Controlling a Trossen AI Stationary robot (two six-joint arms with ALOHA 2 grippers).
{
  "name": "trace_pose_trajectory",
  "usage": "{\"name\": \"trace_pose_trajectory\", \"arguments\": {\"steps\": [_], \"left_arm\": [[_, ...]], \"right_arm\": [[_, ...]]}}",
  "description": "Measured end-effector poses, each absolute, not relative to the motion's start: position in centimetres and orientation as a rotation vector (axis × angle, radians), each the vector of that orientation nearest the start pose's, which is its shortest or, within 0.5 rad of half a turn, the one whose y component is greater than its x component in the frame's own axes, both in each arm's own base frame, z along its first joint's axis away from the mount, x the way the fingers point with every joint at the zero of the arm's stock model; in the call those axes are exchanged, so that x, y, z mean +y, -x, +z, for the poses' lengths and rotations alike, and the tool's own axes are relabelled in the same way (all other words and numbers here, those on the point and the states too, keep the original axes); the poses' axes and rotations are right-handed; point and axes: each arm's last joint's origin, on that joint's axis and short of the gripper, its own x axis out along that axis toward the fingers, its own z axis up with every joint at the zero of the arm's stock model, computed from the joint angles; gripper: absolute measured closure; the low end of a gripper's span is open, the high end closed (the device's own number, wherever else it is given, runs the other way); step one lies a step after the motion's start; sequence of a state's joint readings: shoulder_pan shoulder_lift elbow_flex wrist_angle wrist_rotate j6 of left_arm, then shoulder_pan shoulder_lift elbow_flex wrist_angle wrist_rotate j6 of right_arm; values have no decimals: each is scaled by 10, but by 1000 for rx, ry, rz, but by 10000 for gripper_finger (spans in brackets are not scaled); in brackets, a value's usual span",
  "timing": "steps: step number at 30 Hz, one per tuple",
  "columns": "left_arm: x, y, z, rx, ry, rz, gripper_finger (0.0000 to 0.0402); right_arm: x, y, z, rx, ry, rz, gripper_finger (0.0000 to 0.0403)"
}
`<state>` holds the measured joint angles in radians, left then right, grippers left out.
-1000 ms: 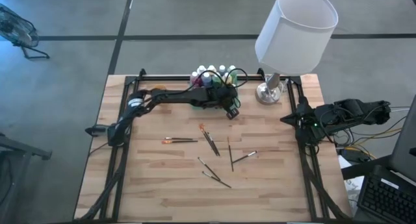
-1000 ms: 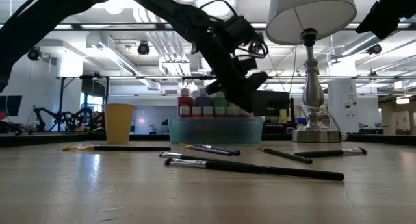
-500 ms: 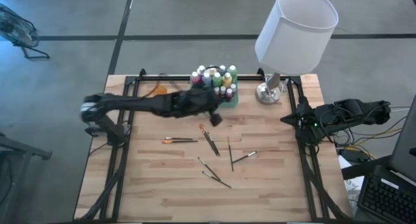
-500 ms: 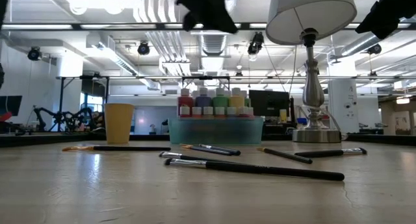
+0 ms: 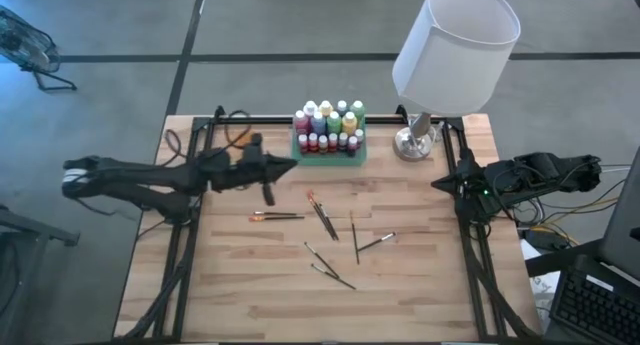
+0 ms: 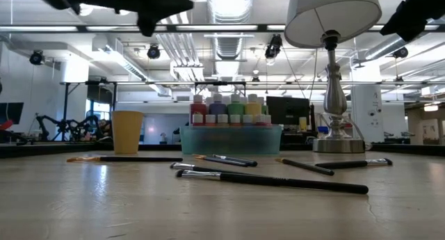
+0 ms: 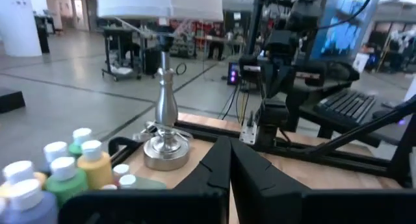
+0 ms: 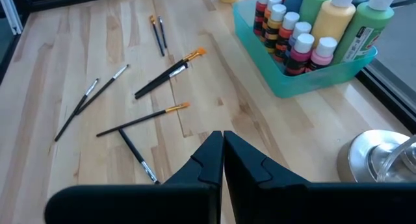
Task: Pick & Place Paint Supplies
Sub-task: Adjust the paint bottles in the green bin
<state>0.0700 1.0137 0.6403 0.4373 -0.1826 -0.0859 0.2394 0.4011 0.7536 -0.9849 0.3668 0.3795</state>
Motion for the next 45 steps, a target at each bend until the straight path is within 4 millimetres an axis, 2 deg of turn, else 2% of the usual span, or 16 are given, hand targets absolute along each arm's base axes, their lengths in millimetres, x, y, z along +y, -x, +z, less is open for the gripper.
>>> {"name": "trace_pose_trajectory", "arguments": {"steps": [6,10,16,22,25,32,39,45], "left_arm": [[20,-194,288,-108,54,300,396],[20,-181,282,-120,15,316,396],[20,-174,281,-127,-26,350,396],[21,-174,280,-115,-85,363,396],[22,-173,281,-113,-106,391,396],[26,-173,278,-78,-102,434,396],[43,-170,275,-39,-123,534,396],[53,-167,269,-7,-147,595,396]], "right_arm": [[5,-65,294,545,-165,-225,394],[7,-71,304,432,-165,-196,394],[9,-83,319,213,-142,-152,394],[13,-101,322,90,-58,-164,394],[14,-117,313,116,-34,-269,394],[13,-165,278,290,26,-619,394],[-2,-218,250,416,-16,-623,394],[-27,-246,244,480,-40,-732,395]]}}
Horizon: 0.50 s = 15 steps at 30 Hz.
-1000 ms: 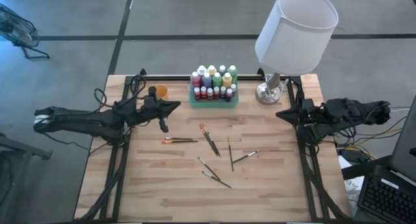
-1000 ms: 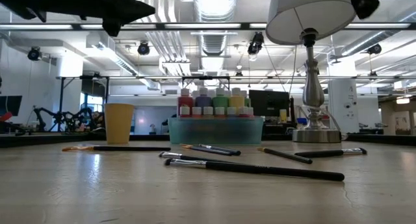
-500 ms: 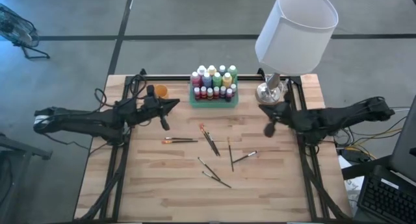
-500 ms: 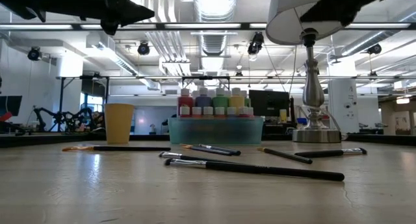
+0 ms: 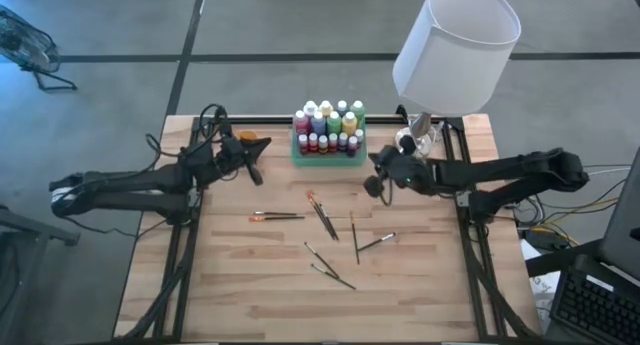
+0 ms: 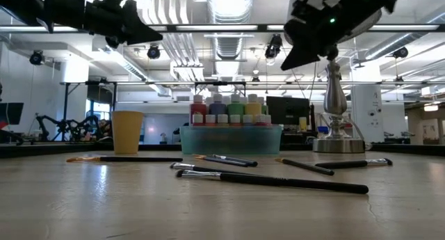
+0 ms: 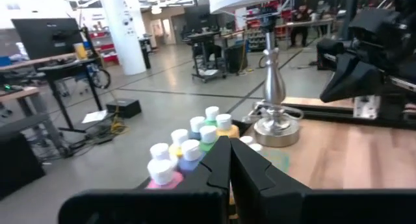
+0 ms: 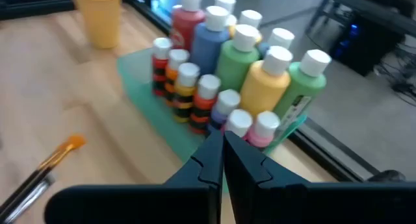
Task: Pick & Place Paint Supplies
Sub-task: Adjust the paint bottles in the green bin
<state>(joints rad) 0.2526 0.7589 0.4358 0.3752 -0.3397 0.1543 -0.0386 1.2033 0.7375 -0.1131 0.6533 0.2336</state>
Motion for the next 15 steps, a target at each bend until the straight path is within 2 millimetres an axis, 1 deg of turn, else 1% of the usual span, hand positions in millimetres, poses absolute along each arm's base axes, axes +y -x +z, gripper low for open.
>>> {"name": "trace_pose_trajectory", "arguments": {"steps": [3,8,11,15], "left_arm": [[56,-166,270,-7,-168,617,396],[60,-164,270,-1,-183,638,396],[60,-164,269,8,-184,638,396],[60,-164,267,28,-184,637,396]], "right_arm": [[-41,-256,244,482,-50,-779,395],[-71,-266,243,439,-102,-779,395],[-90,-269,237,439,-100,-787,395],[-111,-273,225,457,-103,-796,395]]}}
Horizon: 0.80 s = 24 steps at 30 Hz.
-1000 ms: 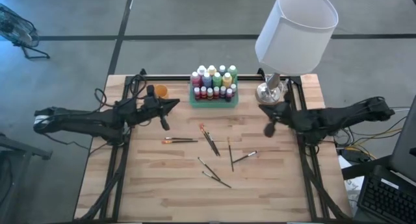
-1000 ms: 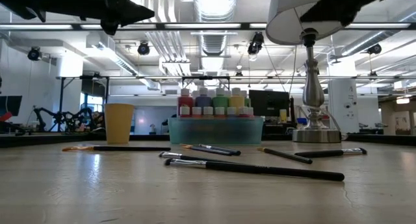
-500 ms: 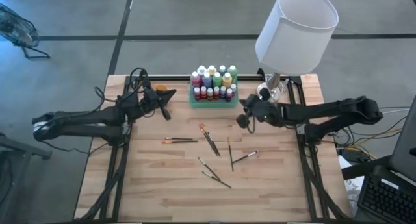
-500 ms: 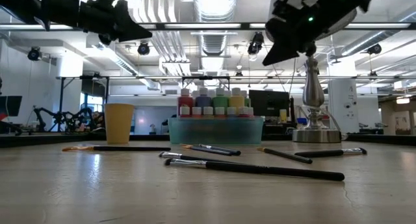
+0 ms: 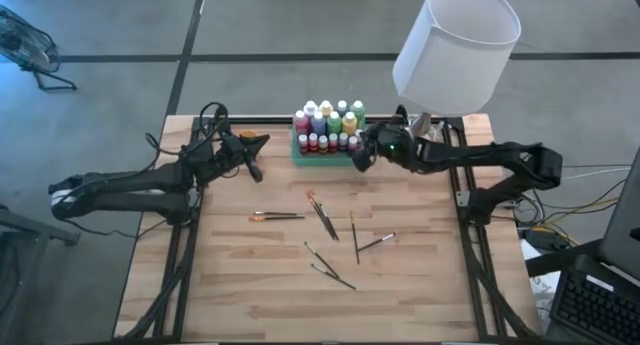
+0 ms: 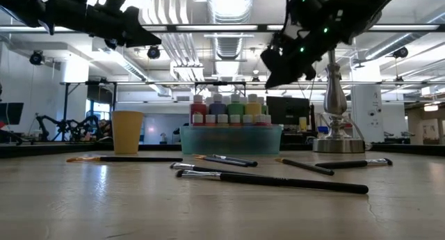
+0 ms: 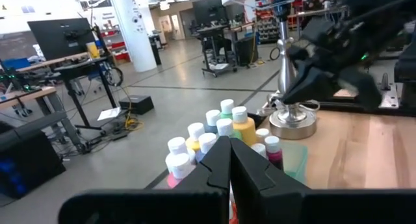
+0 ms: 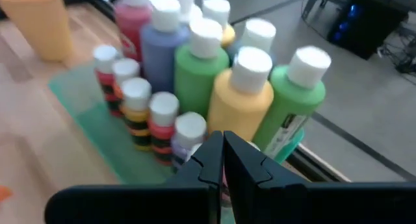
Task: Pick & Place Paint Supplies
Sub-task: Adjust the paint bottles in the green bin
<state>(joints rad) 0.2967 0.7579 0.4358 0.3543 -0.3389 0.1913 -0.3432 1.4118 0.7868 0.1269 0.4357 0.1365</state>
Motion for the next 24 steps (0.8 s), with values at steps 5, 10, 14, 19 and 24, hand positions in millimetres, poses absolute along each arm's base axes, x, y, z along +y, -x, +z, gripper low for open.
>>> {"name": "trace_pose_trajectory", "arguments": {"steps": [5,10,14,19,24], "left_arm": [[60,-164,266,37,-183,637,396],[60,-164,266,44,-182,636,396],[60,-164,266,43,-179,635,396],[60,-164,265,48,-177,635,396],[60,-164,264,57,-177,633,396]], "right_arm": [[-132,-276,206,495,-124,-833,395],[-148,-279,200,470,-144,-864,395],[-160,-281,194,480,-160,-863,395],[-171,-285,186,504,-161,-881,395],[-176,-286,182,515,-164,-899,395]]}}
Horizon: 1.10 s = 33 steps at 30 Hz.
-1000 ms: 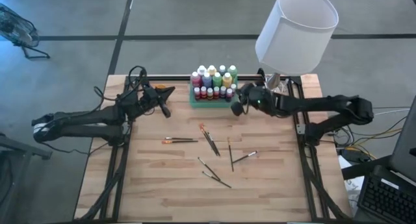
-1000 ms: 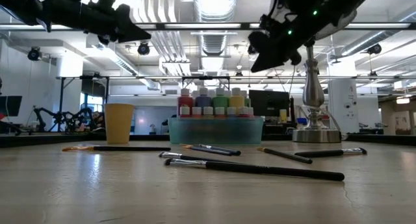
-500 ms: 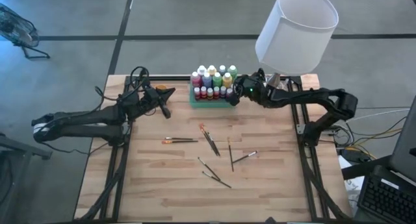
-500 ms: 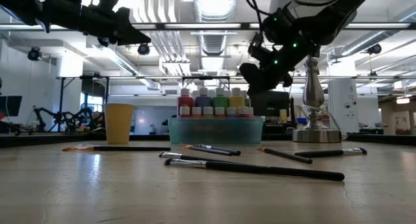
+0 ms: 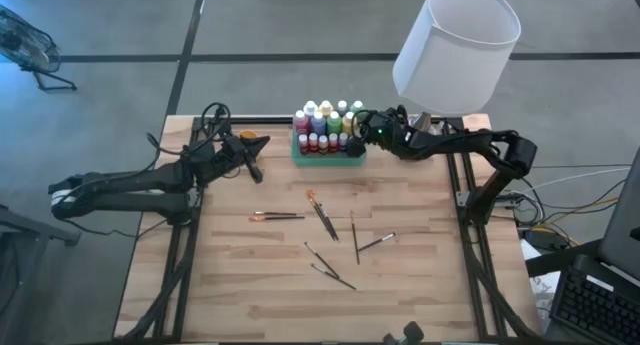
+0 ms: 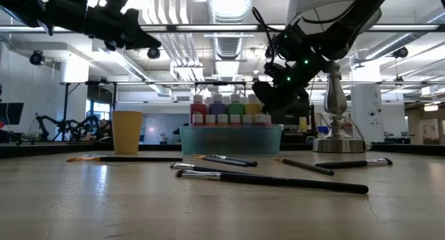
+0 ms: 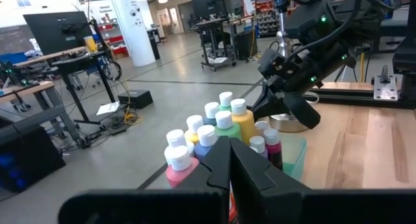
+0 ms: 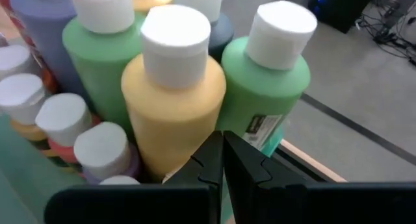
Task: Pick & Place Paint Supplies
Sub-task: Adjust the paint bottles in the green bin
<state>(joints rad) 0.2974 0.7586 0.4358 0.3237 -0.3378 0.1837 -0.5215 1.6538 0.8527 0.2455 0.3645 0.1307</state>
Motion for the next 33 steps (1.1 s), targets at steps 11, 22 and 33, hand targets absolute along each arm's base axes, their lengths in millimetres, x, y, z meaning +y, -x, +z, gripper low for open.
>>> {"name": "trace_pose_trajectory", "arguments": {"steps": [11,22,33], "left_arm": [[60,-164,264,60,-177,633,396],[60,-164,264,60,-177,634,396],[60,-164,264,61,-177,633,396]], "right_arm": [[-180,-288,182,517,-173,-879,395],[-181,-289,184,482,-180,-828,395],[-184,-287,185,502,-121,-871,395]]}}
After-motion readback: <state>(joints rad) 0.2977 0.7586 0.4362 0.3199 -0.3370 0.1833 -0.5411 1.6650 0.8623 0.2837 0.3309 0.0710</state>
